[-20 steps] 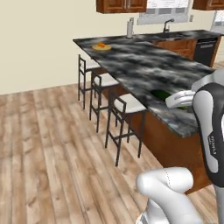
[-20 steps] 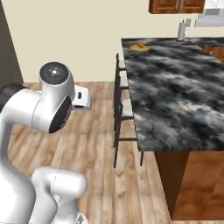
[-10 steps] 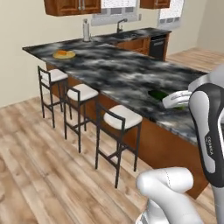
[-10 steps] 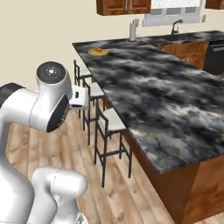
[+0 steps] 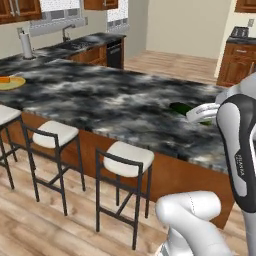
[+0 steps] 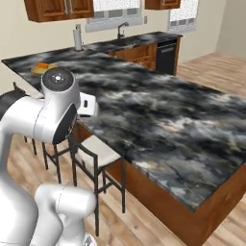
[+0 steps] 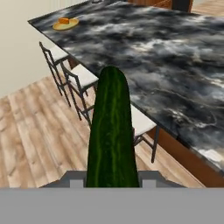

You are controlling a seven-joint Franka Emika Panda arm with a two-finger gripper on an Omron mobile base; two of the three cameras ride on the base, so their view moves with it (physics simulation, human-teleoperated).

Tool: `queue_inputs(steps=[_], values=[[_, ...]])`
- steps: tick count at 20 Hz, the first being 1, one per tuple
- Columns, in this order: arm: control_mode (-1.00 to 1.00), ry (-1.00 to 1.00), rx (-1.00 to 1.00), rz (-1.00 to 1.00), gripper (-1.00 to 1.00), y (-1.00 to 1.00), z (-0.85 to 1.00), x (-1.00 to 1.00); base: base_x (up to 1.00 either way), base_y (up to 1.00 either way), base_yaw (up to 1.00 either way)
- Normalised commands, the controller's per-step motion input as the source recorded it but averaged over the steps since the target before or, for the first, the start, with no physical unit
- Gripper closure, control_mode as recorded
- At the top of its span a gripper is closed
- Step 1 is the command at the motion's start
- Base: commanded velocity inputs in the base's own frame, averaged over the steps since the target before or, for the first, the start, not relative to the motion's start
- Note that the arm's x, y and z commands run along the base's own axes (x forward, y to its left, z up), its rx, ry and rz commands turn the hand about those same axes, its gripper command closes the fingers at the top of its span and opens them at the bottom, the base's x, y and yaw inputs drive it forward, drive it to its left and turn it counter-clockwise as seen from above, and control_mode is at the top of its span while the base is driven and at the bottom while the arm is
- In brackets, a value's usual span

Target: Take the cheese, steak, and cucumber from the fridge and place them on the plate on the dining counter to create an appetizer plate.

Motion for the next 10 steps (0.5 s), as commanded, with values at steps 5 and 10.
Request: queue_inputs(steps=[5, 10], values=[[1.00, 0.00, 0.00, 0.00, 1.00, 0.00, 0.00, 0.00, 0.29, 1.00, -0.41], [1.00, 0.00, 0.00, 0.00, 1.00, 0.00, 0.00, 0.00, -0.28, 1.00, -0.24]])
